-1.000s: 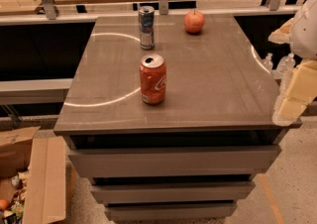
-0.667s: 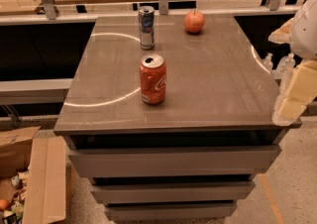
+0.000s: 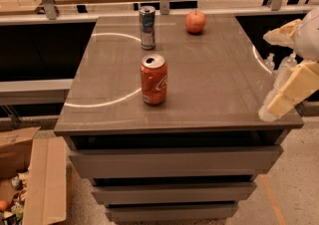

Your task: Knock coke can over

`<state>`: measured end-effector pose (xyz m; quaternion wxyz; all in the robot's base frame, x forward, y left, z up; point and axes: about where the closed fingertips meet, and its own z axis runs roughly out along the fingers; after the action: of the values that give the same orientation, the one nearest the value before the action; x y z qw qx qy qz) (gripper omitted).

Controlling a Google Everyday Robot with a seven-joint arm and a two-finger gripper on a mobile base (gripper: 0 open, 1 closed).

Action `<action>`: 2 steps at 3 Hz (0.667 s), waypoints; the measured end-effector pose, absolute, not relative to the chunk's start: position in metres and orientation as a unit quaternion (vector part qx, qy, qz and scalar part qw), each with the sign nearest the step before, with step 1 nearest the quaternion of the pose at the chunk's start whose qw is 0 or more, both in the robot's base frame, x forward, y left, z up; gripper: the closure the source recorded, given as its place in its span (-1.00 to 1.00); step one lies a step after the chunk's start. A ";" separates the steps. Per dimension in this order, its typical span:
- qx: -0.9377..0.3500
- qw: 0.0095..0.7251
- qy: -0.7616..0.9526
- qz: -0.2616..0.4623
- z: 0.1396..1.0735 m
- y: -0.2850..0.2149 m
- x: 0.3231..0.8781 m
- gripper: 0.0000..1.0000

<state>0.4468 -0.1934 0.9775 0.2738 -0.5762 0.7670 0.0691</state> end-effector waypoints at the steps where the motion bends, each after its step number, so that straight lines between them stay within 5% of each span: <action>1: -0.531 0.372 0.747 0.148 0.962 -0.171 0.468 -1.00; 2: -0.491 0.470 0.699 0.222 0.965 -0.130 0.498 -1.00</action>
Offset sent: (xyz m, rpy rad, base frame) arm 0.0674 0.0796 0.0033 0.7546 -0.2287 0.0131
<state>0.4976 -0.1301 0.9653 0.4700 -0.4911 0.6991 0.2219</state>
